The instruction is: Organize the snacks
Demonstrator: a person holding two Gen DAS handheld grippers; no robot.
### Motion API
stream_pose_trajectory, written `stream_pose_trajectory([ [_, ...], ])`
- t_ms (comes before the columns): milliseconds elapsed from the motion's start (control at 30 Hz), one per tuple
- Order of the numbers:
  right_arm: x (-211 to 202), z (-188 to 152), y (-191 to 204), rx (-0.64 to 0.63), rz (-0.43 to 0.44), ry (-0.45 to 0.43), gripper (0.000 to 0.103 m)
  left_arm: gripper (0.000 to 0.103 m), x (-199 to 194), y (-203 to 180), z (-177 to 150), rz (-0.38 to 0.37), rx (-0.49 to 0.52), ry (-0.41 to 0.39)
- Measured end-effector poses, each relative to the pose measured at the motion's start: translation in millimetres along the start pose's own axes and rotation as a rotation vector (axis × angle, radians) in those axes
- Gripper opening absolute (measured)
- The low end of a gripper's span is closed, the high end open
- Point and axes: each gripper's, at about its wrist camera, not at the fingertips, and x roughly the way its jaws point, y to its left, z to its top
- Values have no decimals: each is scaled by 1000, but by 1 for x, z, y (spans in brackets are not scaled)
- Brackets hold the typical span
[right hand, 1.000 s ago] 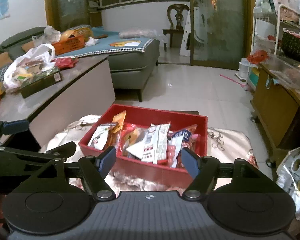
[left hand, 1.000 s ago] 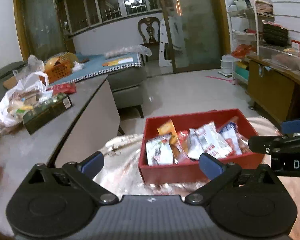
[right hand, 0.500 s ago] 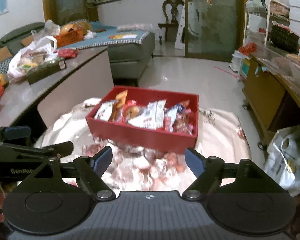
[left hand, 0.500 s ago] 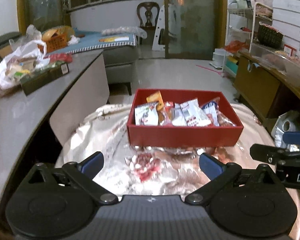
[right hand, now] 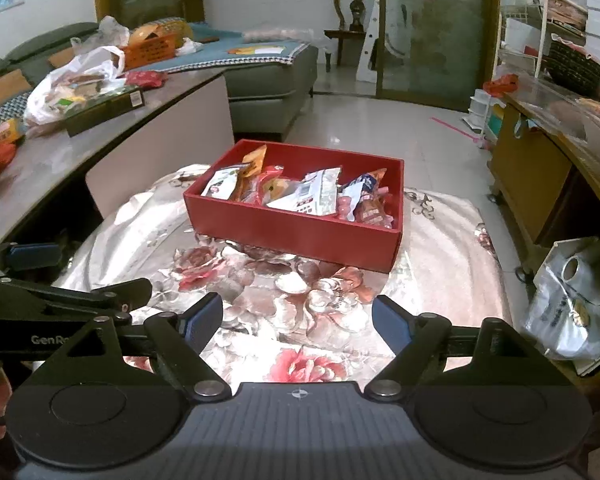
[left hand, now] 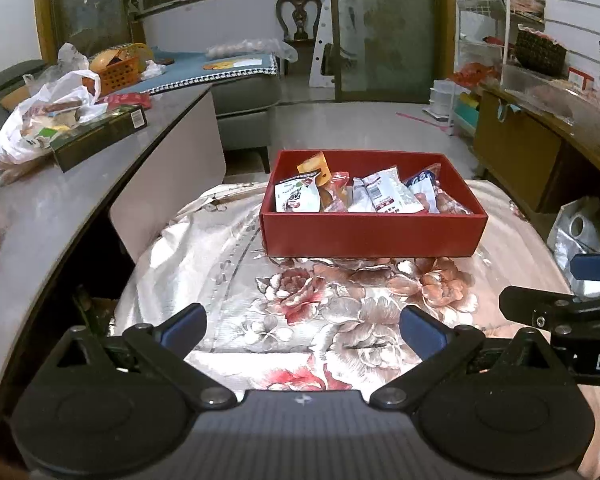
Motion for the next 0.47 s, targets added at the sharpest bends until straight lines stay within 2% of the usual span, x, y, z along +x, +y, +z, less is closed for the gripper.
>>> stream_pose_trajectory([
  [467,1,-1,0,-2,-3,6,88,100,0,-1,-2,-1,6,5],
])
